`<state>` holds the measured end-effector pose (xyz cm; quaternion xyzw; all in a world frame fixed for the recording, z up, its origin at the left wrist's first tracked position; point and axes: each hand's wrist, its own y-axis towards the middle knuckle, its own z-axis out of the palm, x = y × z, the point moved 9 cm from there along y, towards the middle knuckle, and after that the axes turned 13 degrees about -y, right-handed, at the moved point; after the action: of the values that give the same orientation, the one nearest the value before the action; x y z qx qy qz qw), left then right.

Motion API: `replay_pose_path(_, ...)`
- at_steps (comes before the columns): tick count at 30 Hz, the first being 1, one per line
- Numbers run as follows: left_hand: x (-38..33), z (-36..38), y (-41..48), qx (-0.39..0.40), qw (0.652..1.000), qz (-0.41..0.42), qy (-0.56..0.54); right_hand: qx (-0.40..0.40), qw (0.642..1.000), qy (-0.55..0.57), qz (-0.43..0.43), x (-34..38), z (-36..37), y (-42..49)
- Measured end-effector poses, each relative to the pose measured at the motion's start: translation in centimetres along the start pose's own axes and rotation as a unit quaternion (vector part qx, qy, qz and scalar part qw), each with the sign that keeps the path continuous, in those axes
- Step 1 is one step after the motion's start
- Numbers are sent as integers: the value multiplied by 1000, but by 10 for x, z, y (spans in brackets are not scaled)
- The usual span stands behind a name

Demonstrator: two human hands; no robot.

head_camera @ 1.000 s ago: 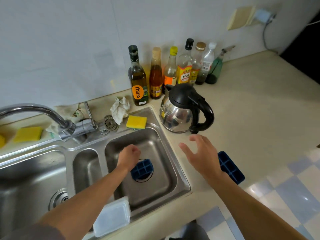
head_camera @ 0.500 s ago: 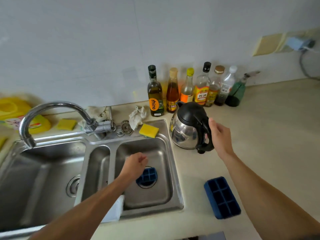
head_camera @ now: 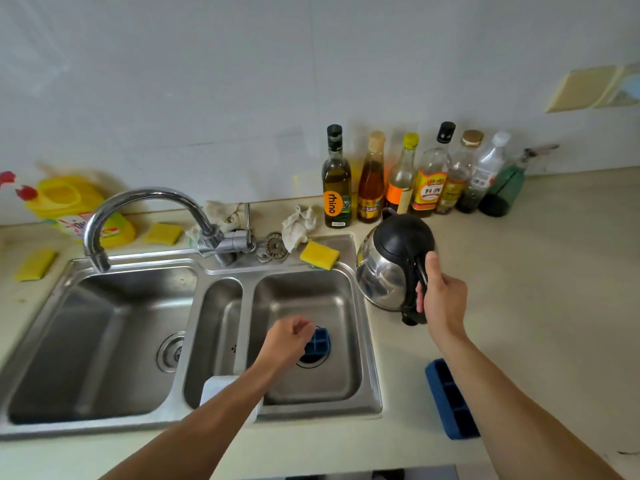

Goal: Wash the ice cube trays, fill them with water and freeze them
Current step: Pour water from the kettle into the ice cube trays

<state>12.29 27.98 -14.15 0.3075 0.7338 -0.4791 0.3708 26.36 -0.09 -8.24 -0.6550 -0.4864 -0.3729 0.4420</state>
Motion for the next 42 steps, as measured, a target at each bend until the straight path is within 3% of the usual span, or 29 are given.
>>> replay_pose_path(13, 19, -13, 15, 69, 986, 23, -148, 9, 996, -87, -10, 9, 17, -114)
replay_pose_path(19, 41, -16, -5, 84, 968, -13, -237, 34, 994, -105, 24, 13, 25, -160)
replay_pose_path(25, 65, -16, -37, 110, 942, -70, -308, 85, 986, -146, -2, 30, 39, -180)
replay_pose_path(42, 97, -7, -64, 84, 921, -160, -346, 138, 966, -217, 34, 45, 57, -174)
